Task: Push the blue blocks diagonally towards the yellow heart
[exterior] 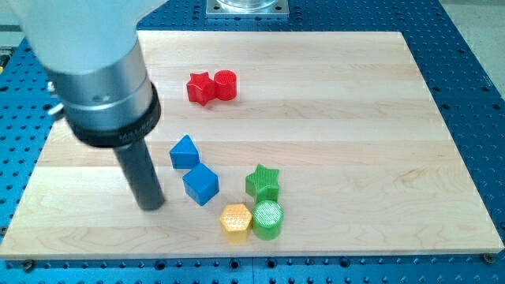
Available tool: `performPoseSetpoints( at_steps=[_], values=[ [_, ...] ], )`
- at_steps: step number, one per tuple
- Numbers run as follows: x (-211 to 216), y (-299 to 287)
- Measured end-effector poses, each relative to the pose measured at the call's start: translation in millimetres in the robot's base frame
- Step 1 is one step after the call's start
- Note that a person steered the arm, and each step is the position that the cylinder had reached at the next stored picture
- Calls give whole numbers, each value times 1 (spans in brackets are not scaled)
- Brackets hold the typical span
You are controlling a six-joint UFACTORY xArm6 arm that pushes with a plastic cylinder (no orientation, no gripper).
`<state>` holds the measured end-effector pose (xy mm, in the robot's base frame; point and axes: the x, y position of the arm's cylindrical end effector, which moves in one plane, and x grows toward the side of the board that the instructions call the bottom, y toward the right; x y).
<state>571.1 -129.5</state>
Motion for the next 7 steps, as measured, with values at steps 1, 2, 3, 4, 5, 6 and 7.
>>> performPoseSetpoints(
  at_steps=[1,2,3,4,5,6,7],
  values=[
    [35,17],
    [37,54],
    [32,61],
    [8,63],
    [-17,63],
    [-19,63],
    [-19,68]
  ],
)
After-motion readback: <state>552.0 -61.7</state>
